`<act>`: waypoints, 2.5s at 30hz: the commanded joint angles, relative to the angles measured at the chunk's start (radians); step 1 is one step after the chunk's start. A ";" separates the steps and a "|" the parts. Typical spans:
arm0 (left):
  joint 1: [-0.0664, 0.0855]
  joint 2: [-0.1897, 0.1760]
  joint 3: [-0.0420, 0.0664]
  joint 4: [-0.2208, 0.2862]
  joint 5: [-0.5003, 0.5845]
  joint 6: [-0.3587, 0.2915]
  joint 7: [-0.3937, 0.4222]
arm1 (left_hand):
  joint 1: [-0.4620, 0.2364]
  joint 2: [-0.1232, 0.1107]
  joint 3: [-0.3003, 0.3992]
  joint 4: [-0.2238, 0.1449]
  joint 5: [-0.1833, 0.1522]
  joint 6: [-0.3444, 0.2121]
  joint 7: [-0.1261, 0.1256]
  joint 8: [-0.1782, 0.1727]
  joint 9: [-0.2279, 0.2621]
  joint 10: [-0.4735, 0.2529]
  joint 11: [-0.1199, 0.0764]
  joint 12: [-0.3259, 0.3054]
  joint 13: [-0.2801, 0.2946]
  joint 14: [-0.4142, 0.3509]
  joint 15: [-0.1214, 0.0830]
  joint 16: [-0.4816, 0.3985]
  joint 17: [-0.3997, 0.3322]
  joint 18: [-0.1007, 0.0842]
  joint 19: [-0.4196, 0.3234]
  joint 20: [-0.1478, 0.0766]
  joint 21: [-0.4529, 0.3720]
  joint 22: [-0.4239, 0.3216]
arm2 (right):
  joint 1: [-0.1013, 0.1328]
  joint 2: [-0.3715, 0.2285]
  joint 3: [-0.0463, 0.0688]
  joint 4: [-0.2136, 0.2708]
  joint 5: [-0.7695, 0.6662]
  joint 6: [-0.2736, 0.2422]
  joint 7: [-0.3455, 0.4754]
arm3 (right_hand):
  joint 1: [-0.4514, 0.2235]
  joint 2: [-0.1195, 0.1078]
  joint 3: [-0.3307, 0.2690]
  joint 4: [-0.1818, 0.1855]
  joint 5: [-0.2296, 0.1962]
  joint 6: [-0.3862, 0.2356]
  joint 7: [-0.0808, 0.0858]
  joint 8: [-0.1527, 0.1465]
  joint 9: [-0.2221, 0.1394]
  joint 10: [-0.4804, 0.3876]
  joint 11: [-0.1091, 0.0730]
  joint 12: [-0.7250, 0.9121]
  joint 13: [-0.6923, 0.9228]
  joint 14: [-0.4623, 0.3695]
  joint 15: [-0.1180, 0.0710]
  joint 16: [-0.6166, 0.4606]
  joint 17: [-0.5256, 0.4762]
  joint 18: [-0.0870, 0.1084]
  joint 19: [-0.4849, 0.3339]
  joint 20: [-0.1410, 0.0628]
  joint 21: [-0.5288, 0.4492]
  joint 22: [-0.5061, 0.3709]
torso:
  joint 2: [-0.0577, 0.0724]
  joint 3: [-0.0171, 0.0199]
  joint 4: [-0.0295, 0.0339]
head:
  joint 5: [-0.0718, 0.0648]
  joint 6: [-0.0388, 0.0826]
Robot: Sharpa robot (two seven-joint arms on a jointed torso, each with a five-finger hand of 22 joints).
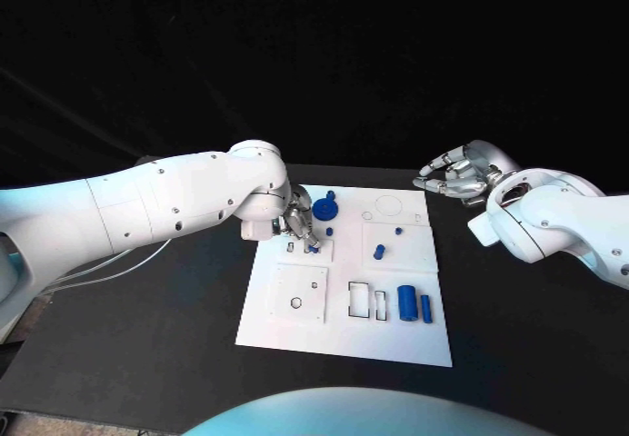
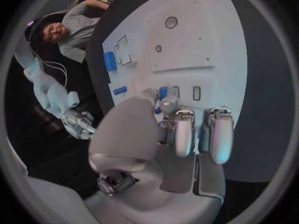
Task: Assemble the parts on the task board
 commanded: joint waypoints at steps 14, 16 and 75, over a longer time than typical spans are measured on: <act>-0.001 -0.021 -0.003 0.011 0.110 -0.104 0.037 | -0.217 -0.062 0.381 -0.245 0.024 0.028 -0.012 0.072 0.143 0.045 -0.006 0.013 0.014 0.106 -0.005 0.004 0.263 -0.008 0.088 -0.001 0.003 0.246 | -0.002 0.000 -0.001 -0.002 -0.007 0.014 -0.006 | -0.005 -0.006 0.006 -0.001 0.005 0.003 0.001 0.006 0.002 0.000 -0.001 0.000 0.022 0.096 -0.006 -0.004 0.240 0.012 0.015 -0.007 -0.005 0.182 | -0.001 0.0005 0.0001 | 0.005 0.003; -0.001 -0.024 -0.003 0.013 0.114 -0.114 0.039 | -0.222 -0.061 0.387 -0.254 0.026 0.032 -0.013 0.075 0.146 0.048 -0.007 0.013 0.015 0.106 -0.006 0.004 0.263 -0.008 0.087 -0.002 0.002 0.245 | -0.002 0.000 -0.001 -0.003 -0.007 0.013 -0.006 | -0.005 -0.006 0.006 -0.001 0.005 0.003 0.001 0.006 0.002 0.000 -0.001 0.000 0.022 0.096 -0.006 -0.004 0.240 0.012 0.015 -0.007 -0.005 0.182 | 0.000 0.0005 -0.0001 | 0.006 0.003; -0.048 -0.108 -0.026 0.130 -0.160 -0.232 0.089 | -0.255 -0.092 0.408 -0.327 0.086 0.085 -0.025 0.110 0.152 0.095 -0.018 0.020 0.024 0.106 -0.019 0.004 0.263 -0.008 0.087 -0.013 0.003 0.247 | -0.006 -0.011 -0.001 -0.003 -0.006 0.011 -0.003 | -0.015 -0.004 0.009 0.002 0.006 0.001 0.001 0.007 0.005 0.001 -0.001 0.000 0.021 0.095 -0.006 -0.005 0.239 0.013 0.015 -0.007 -0.007 0.182 | 0.000 0.0004 -0.0012 | 0.004 -0.014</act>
